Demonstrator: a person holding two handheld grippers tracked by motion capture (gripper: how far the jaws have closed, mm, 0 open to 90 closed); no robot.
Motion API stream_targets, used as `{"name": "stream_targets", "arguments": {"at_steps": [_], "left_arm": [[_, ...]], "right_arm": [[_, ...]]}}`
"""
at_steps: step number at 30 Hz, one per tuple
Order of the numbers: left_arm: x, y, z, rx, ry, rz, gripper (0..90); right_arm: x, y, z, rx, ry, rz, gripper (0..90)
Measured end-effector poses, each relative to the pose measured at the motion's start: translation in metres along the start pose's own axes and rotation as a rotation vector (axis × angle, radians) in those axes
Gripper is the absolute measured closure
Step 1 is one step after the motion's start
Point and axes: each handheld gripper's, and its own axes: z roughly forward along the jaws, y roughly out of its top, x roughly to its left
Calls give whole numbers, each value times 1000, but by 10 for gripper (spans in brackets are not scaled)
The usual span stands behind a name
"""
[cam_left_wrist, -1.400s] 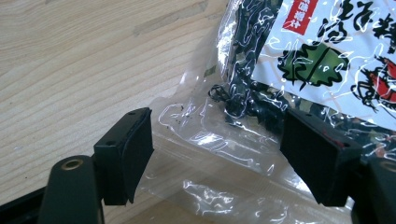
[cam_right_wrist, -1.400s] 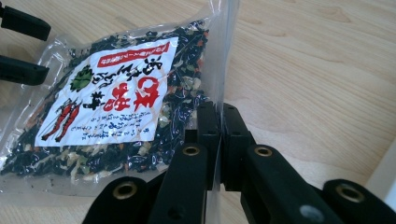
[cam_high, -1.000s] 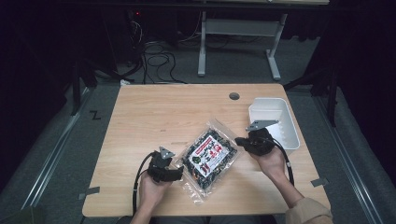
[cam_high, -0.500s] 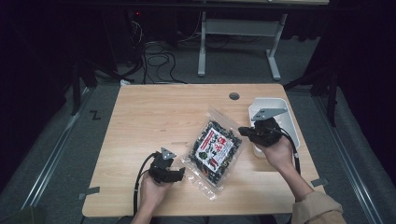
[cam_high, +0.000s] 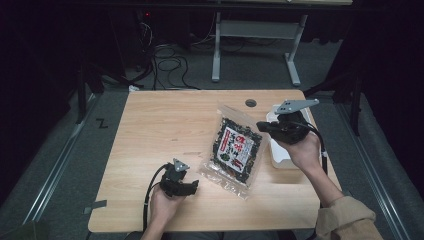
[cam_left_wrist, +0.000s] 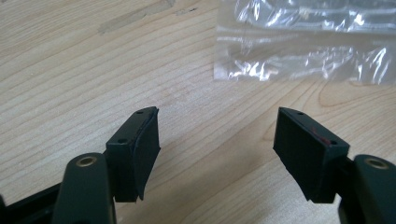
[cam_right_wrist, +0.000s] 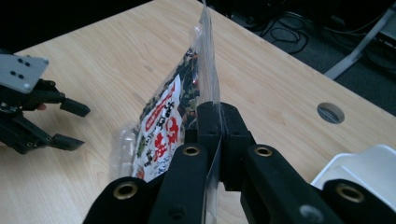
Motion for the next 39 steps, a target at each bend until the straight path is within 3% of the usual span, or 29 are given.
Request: {"name": "stream_targets", "arguments": {"at_steps": [13,20,34,39], "left_arm": [[-1,0,1,14,-12,-7,319],[-1,0,2,27,-7,-7,320],[-1,0,3,24,-25,-11,317],[-4,0,3,10,-40,16,306]], "right_arm": [[-4,27,-13,-24,-23,-24,899],[-10,40,-19,-33,-64,-40,900],[-32,50,-41,-89,-136,1,900],[-37,53,-49,-105,-158,7,900]]}}
